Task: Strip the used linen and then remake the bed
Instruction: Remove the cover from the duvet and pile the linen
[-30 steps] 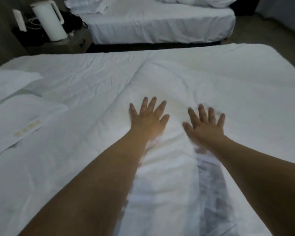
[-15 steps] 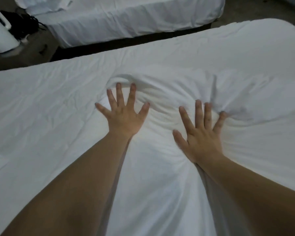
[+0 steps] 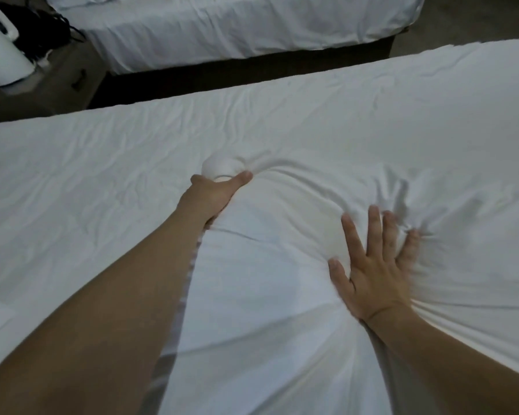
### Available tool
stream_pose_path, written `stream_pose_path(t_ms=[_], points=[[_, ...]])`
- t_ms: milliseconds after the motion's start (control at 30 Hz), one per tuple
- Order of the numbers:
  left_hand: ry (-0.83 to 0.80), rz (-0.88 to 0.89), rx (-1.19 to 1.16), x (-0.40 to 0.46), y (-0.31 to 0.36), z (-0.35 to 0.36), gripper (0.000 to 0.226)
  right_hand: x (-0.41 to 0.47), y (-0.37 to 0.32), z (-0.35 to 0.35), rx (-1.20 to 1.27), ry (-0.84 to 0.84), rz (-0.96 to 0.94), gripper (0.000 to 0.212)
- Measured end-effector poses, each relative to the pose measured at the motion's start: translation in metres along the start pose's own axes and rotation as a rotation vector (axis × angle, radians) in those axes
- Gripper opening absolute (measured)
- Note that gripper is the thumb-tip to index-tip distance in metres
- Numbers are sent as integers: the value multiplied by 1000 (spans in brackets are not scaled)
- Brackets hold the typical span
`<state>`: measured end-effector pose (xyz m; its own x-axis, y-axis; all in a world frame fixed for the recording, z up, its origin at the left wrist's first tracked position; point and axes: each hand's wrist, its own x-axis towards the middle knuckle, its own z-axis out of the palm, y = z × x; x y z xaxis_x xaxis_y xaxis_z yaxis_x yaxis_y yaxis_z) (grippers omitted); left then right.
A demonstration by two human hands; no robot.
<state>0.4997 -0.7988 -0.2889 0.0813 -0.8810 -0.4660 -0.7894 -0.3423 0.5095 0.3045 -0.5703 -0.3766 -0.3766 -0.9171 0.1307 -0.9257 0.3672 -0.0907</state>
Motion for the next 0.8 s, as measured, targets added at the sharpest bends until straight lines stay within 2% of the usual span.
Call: stream_pose_path(t_ms=[67,133,167,233,300,333,400,467,533,633,733,800], points=[[-39,-14,-8,-3,7,-4,121,0,1,2,1,6,-8,76],[-40,66,-74,-4,24,-10,96,-1,1,3,2,19,-8,76],[3,141,-103,-5,35,-11,79,-1,1,4,-4,27,-6,77],[193,343,-99,-16,52,-7,48,-1,2,6,-21,31,-6,77],[365,573,-93,-26,45,4,36,1,3,8,-26,43,-10,77],[395,632,-85,-22,32,11,38,1,3,8,-27,52,-13,76],[364,612,-24,-5,6,22,52,0,2,10,-23,56,-11,75],[442,614,173,-6,3,27,66,0,1,10,-25,74,-3,75],[540,719,400,-43,1,32,65,1,1,10,-20,61,-11,75],[433,921,527,-136,-72,53,63,0,1,8,-19,38,-8,75],[362,923,696,-174,-156,70,65,1,1,6,-10,22,-1,74],[345,876,738,-153,-160,80,67,2,1,4,-12,19,-5,73]])
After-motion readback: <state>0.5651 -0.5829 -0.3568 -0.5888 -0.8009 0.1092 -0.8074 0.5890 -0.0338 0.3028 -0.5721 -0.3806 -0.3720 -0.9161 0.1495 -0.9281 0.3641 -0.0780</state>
